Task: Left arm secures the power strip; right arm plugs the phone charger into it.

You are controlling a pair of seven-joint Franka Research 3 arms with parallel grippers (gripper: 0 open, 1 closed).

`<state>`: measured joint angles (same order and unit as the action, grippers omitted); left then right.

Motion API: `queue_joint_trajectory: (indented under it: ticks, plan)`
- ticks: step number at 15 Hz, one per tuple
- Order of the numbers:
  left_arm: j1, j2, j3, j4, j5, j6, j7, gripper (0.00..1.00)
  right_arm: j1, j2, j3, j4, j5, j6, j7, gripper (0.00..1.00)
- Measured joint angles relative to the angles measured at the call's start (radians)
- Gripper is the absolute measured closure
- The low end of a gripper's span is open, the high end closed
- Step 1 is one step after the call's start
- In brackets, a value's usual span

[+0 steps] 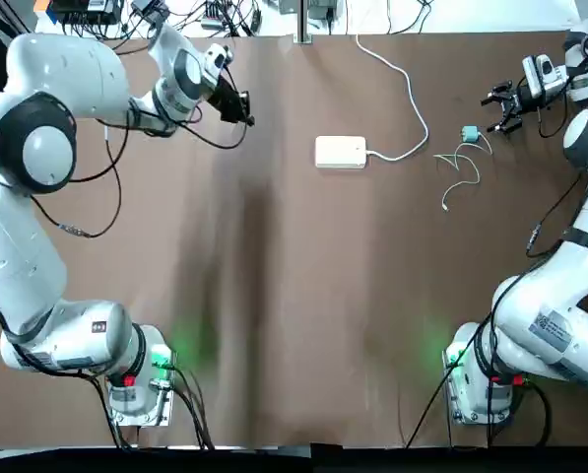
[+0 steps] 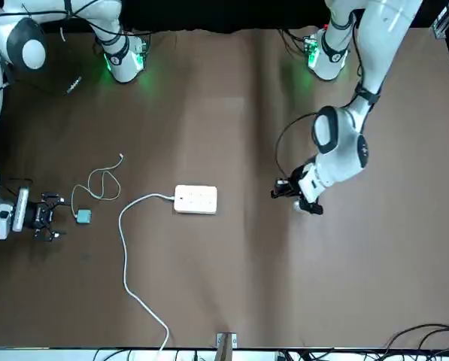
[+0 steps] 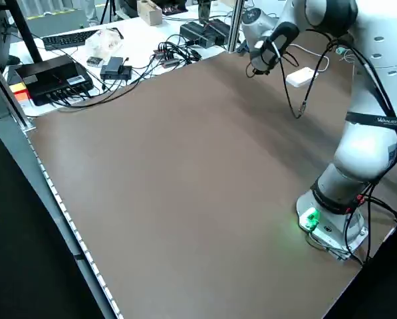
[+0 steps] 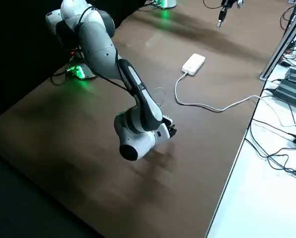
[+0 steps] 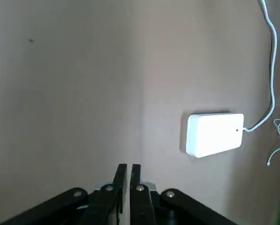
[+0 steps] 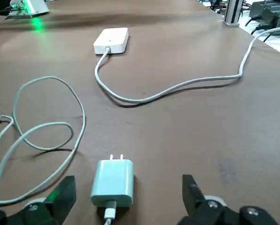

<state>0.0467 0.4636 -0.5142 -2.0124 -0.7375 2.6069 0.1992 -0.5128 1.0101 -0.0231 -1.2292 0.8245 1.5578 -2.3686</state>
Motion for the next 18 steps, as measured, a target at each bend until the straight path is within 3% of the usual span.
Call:
queue_joint_trajectory:
  ticks: [2,6,14,18]
  plan:
    - [-0.007,0.033,-0.014,0.014,-0.032,0.027,0.000,0.99,0.001,0.024,0.002,0.010,0.000,-0.002,-0.036,0.00]
    - [-0.023,0.082,-0.035,0.070,-0.063,0.032,-0.004,0.99,0.003,0.067,0.005,0.016,0.001,-0.016,-0.064,0.00]
    - [-0.196,0.223,-0.047,0.199,-0.088,0.132,-0.015,0.99,0.002,0.095,0.004,0.016,0.001,-0.063,-0.069,0.00]
    - [-0.222,0.284,-0.047,0.246,-0.088,0.138,-0.012,0.99,-0.004,0.110,0.003,0.017,0.017,-0.067,-0.074,0.00]
